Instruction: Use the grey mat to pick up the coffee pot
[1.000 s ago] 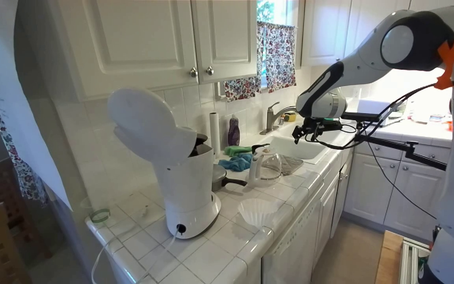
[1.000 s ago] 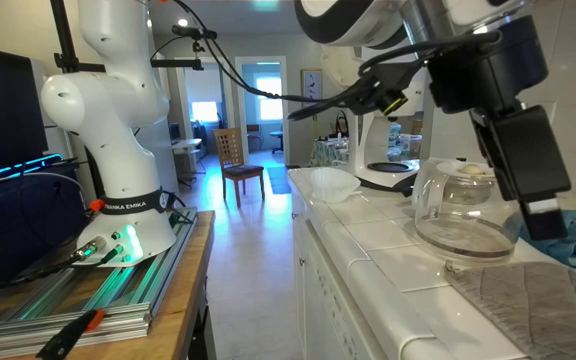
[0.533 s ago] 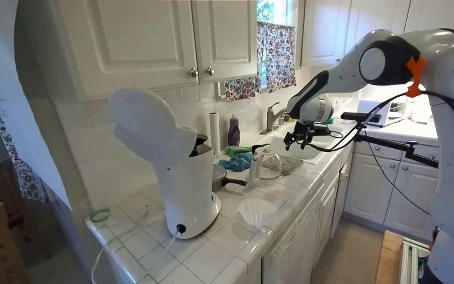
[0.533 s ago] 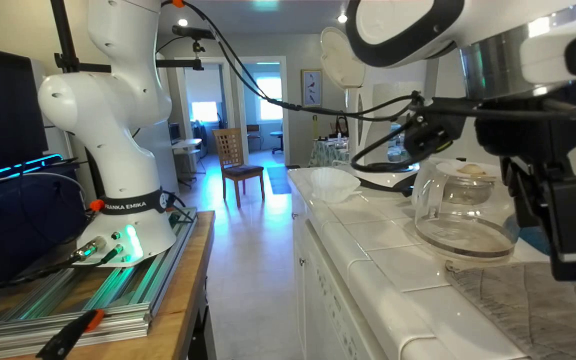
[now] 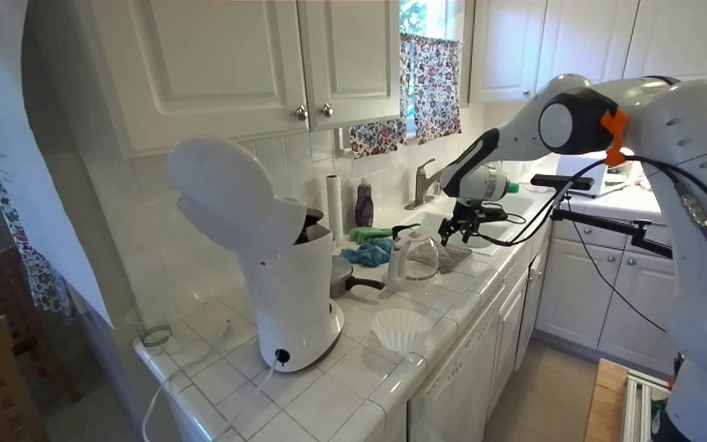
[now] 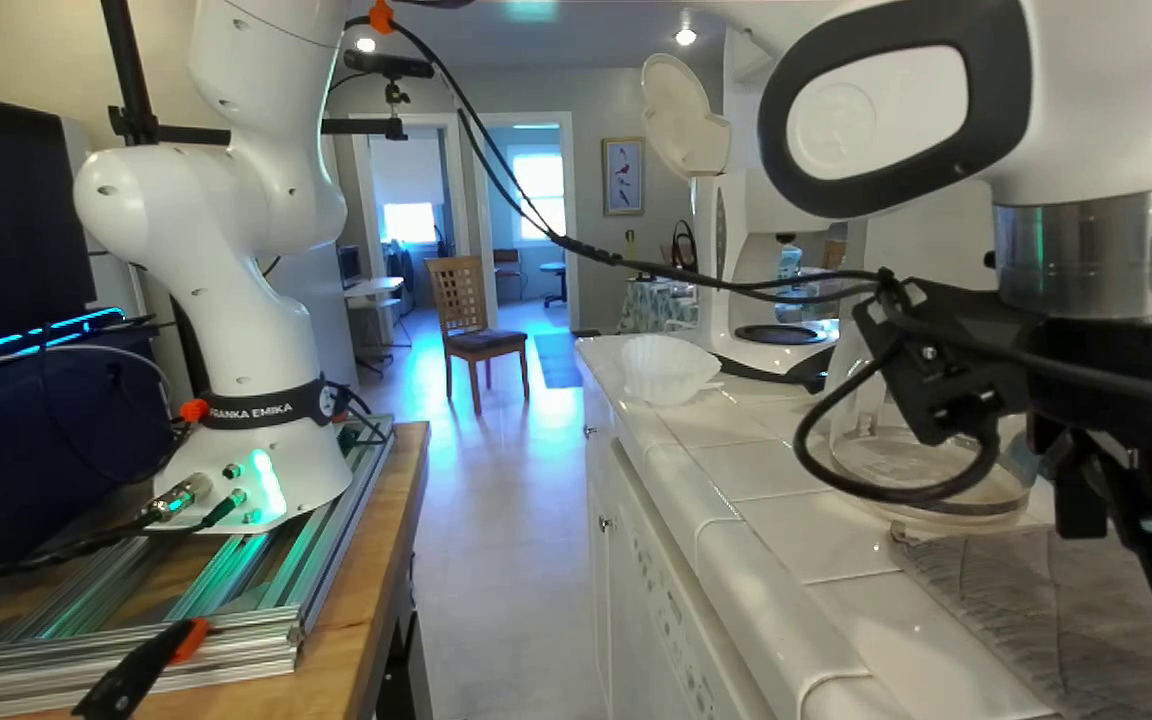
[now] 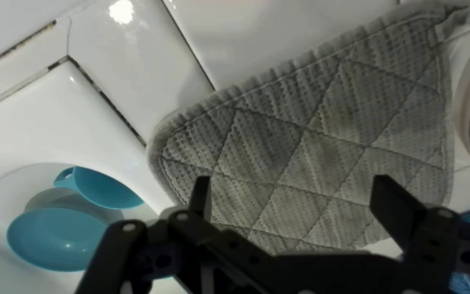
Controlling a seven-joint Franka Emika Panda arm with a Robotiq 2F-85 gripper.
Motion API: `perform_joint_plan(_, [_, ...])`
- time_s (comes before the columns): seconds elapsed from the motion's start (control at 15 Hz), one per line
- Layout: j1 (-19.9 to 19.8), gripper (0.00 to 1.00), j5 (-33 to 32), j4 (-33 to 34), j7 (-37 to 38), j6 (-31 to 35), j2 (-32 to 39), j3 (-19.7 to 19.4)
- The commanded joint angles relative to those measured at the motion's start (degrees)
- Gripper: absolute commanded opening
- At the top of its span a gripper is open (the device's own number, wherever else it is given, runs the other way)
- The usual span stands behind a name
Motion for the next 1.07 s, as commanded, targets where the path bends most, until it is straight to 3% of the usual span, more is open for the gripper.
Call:
perform_joint_plan(0.0, [-2.0, 1.00, -0.6, 6.0, -2.2, -2.0, 4.3, 2.5])
perform_joint_plan(0.53, [-2.0, 1.00, -2.7, 9.9, -2.6, -2.7, 8.5, 3.4])
perform_joint_plan(0.8, [-1.3, 0.59, -5.6, 10.8, -1.8, -3.5, 9.9, 2.7])
perform_joint_plan(1.0, [-1.1, 0.39, -7.5, 11.7, -1.3, -3.9, 10.0, 2.2])
